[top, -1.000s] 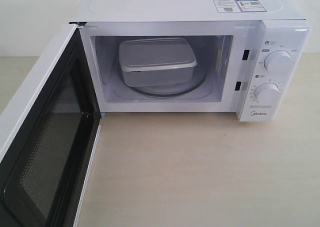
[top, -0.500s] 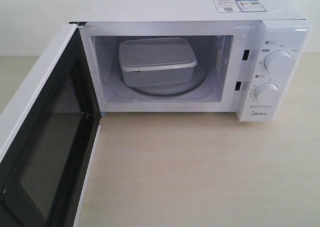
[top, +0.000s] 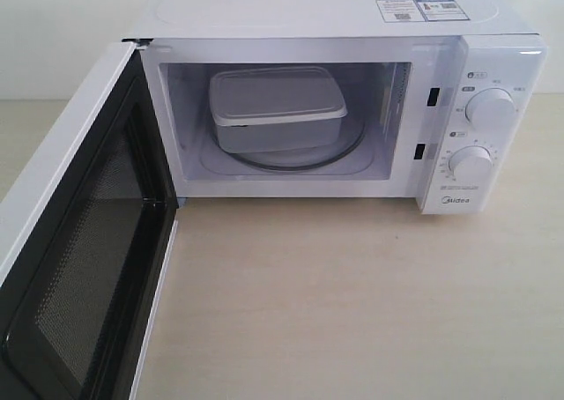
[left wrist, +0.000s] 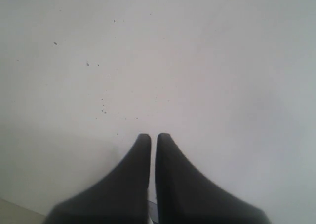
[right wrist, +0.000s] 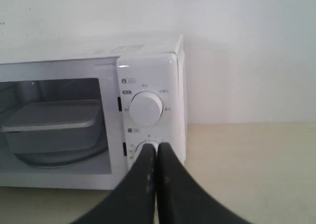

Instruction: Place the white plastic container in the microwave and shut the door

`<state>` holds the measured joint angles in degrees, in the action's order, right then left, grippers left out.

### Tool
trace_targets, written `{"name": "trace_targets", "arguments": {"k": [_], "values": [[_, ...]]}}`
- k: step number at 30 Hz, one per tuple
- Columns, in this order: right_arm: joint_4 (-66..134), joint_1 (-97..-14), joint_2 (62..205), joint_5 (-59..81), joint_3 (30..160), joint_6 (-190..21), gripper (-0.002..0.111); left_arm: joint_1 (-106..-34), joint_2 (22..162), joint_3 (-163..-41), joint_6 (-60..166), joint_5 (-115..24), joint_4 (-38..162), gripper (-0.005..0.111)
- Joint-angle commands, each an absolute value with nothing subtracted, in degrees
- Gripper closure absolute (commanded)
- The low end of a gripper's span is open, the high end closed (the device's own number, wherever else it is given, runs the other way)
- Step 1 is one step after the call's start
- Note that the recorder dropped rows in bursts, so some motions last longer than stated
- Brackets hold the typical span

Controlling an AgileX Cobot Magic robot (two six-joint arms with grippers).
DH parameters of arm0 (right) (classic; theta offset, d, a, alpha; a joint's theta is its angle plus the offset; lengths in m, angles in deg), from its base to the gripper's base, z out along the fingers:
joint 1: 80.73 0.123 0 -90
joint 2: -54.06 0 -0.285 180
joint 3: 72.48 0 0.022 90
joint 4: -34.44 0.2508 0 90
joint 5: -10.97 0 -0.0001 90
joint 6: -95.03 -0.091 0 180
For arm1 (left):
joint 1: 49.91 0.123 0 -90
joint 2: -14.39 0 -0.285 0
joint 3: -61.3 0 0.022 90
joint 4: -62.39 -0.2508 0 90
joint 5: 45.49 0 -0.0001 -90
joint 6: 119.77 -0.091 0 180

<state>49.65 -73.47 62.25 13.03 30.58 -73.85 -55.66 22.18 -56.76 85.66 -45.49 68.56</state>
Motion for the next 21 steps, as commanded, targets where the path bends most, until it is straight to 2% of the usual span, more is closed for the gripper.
{"name": "trace_targets", "arguments": {"k": [1,12,21], "values": [[39.36,-73.85,61.85,10.48,30.30,-76.49,0.108,-55.69,22.18,-57.17,85.38,-45.49,68.36,0.102],[36.64,-73.85,61.85,30.40,30.30,-83.34,0.108,-55.69,22.18,-57.17,85.38,-45.49,68.36,0.102],[36.95,-73.85,61.85,30.89,30.30,-83.58,0.108,-55.69,22.18,-57.17,85.38,-45.49,68.36,0.102]]}}
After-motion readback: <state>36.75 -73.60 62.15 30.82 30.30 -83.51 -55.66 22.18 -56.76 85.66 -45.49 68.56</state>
